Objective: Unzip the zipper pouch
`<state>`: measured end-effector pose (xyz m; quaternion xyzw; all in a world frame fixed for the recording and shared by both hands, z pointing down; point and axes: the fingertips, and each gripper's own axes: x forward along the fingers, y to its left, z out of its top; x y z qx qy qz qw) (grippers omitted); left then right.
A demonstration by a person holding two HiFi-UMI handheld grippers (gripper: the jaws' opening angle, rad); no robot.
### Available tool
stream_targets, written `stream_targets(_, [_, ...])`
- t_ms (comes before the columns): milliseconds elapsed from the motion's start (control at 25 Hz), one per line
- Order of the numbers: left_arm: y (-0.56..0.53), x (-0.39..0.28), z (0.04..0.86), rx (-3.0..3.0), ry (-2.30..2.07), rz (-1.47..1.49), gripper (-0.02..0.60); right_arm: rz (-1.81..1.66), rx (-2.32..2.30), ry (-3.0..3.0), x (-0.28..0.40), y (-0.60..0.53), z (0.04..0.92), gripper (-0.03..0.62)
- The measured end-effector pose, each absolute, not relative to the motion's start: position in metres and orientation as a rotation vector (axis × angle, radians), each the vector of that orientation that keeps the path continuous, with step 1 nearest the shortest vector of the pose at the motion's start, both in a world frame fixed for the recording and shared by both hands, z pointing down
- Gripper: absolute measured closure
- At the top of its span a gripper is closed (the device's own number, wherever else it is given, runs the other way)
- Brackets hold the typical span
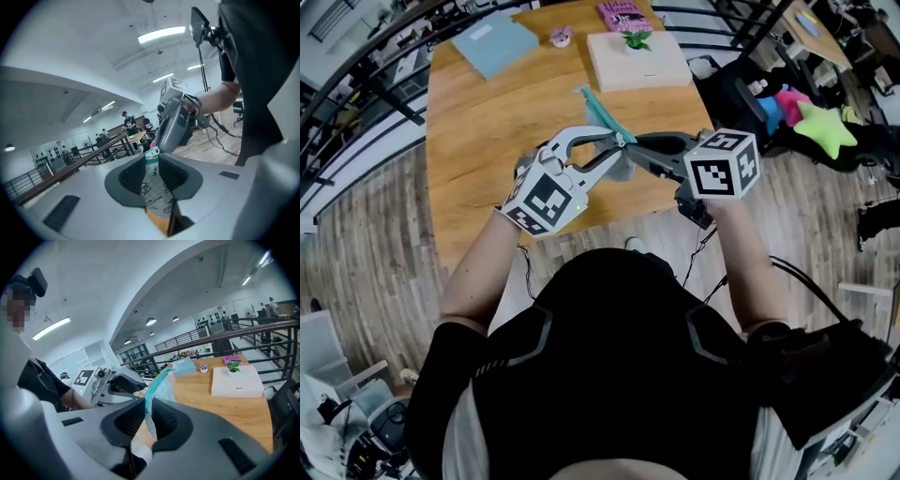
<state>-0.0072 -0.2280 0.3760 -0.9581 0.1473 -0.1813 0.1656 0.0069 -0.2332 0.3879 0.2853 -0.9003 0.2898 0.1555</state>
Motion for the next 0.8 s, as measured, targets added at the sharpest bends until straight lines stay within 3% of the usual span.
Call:
stream_targets(160, [-0.231, -0.010, 0.367, -2.897, 0.485, -0.421, 0.524, 0.822, 0.795, -2.584, 0.009, -0.230, 0.387, 0.540])
stream_targets(800, [-0.236, -0.018, 0.365, -3.025, 0.643, -0.390, 0.549, 0.735, 0.733, -2.590, 0.005, -0.234, 0.392, 0.540])
